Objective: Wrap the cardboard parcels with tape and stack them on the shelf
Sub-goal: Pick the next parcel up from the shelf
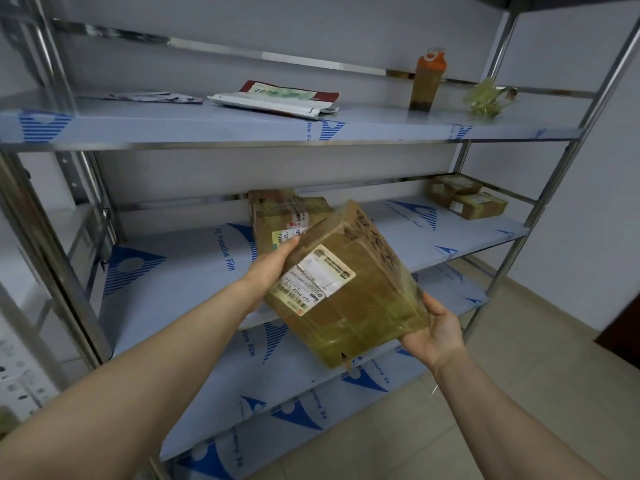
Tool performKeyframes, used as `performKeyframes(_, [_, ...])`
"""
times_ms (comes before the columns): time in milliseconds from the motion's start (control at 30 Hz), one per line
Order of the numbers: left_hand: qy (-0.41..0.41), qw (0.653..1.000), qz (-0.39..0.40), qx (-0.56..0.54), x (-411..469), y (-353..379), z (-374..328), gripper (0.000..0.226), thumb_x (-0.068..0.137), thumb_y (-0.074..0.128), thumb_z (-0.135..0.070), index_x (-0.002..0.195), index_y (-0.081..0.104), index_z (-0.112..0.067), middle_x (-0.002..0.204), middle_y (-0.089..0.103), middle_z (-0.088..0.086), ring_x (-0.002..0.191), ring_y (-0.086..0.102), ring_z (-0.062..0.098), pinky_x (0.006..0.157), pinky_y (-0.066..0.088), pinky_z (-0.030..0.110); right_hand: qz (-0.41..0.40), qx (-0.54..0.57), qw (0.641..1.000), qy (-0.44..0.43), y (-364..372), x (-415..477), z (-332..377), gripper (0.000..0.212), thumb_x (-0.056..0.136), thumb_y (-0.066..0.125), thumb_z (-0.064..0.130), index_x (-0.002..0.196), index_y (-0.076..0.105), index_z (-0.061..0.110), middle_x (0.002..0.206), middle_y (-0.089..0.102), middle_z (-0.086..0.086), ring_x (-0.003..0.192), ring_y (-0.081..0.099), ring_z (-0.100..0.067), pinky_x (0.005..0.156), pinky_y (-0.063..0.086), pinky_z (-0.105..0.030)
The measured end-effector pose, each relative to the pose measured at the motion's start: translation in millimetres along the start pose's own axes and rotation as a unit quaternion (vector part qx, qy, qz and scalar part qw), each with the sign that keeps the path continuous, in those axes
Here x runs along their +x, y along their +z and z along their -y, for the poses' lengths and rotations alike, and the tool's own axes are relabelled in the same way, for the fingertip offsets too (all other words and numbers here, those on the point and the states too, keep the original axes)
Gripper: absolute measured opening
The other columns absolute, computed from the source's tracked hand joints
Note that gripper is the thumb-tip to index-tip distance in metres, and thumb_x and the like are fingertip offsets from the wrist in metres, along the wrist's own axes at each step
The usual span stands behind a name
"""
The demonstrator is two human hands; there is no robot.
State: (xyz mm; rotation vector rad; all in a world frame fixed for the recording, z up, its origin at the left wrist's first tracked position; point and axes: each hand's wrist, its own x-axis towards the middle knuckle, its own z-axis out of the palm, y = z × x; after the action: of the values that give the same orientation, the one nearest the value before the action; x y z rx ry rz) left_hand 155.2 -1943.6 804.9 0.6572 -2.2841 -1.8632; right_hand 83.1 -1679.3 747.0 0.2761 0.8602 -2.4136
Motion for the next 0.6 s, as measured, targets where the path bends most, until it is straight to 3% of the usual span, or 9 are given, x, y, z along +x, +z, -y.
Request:
performKeyframes(67, [0.016,0.999,0.028,0.024,1.7,-3.5,3.7,0.059,0.088,0.033,-0.069,0.082,0.066,-0.021,0.065,0.072,-0.005,0.059,0.07,0.009,0.059,0.043,0.023,-0.014,-0.036,0.999,-0.01,8.7,0.6,4.1,0.046,0.1,0.036,0.036,0.128,0.057,0.006,0.126,0.061,-0.019,0.117,0.057,-0.031,0.107,0.037,-0.045])
performKeyframes(133, [0.016,0.998,0.053,0.028,2.5,-8.1,7.1,0.059,0.088,0.032,-0.071,0.081,0.066,-0.022,0.068,0.072,-0.003,0.061,0.07,0.013,0.056,0.048,0.023,-0.029,-0.101,0.994,-0.041,17.3,1.0,9.1,0.049,0.099,0.038,0.045,0.127,0.058,0.01,0.12,0.065,-0.015,0.112,0.061,-0.027,0.102,0.043,-0.041])
performKeyframes(267, [-0.076,0.993,0.086,-0.033,7.9,-20.0,15.2,0.044,0.087,0.053,-0.058,0.093,0.066,-0.016,0.076,0.073,0.004,0.067,0.07,0.022,0.06,0.053,0.027,-0.031,-0.237,0.965,-0.106,24.8,3.6,15.6,0.06,0.093,0.04,0.058,0.132,0.05,0.014,0.128,0.057,-0.005,0.118,0.054,-0.019,0.102,0.04,-0.035])
performKeyframes(367, [-0.129,0.987,0.064,-0.077,9.5,-23.6,20.8,0.038,0.087,0.062,-0.047,0.099,0.066,-0.012,0.085,0.073,0.01,0.07,0.069,0.026,0.062,0.054,0.033,0.015,-0.301,0.945,-0.125,28.8,1.9,14.7,0.047,0.091,0.047,0.053,0.121,0.059,0.018,0.118,0.061,-0.002,0.101,0.061,-0.013,0.075,0.044,-0.025])
performKeyframes(433, [-0.151,0.983,0.046,-0.09,9.8,-26.8,23.0,0.037,0.085,0.064,-0.047,0.091,0.067,-0.011,0.083,0.073,0.011,0.067,0.069,0.026,0.062,0.055,0.034,0.052,-0.339,0.93,-0.133,31.8,0.7,14.1,0.03,0.083,0.056,0.046,0.1,0.072,0.027,0.1,0.071,0.004,0.088,0.067,-0.008,0.071,0.043,-0.023])
performKeyframes(467, [-0.16,0.982,0.038,-0.095,9.7,-29.0,23.0,0.036,0.084,0.065,-0.048,0.086,0.067,-0.012,0.078,0.073,0.011,0.063,0.069,0.026,0.061,0.055,0.034,0.066,-0.362,0.92,-0.135,32.7,-0.1,13.6,0.027,0.079,0.061,0.044,0.101,0.071,0.03,0.098,0.071,0.007,0.088,0.067,-0.006,0.072,0.043,-0.022])
performKeyframes(533, [-0.171,0.981,0.021,-0.093,9.9,-33.2,20.9,0.035,0.082,0.067,-0.048,0.081,0.065,-0.013,0.072,0.072,0.01,0.058,0.069,0.025,0.059,0.055,0.034,0.074,-0.397,0.904,-0.14,32.0,3.0,13.2,0.046,0.076,0.07,0.039,0.12,0.057,0.032,0.107,0.067,0.008,0.093,0.064,-0.005,0.072,0.045,-0.019])
performKeyframes(600, [-0.179,0.98,0.001,-0.087,8.6,-36.9,17.5,0.035,0.082,0.067,-0.048,0.08,0.064,-0.014,0.068,0.071,0.008,0.055,0.068,0.023,0.055,0.055,0.032,0.062,-0.407,0.899,-0.149,33.9,7.0,11.1,0.042,0.083,0.066,0.037,0.123,0.056,0.029,0.109,0.066,0.009,0.089,0.066,-0.002,0.071,0.046,-0.019])
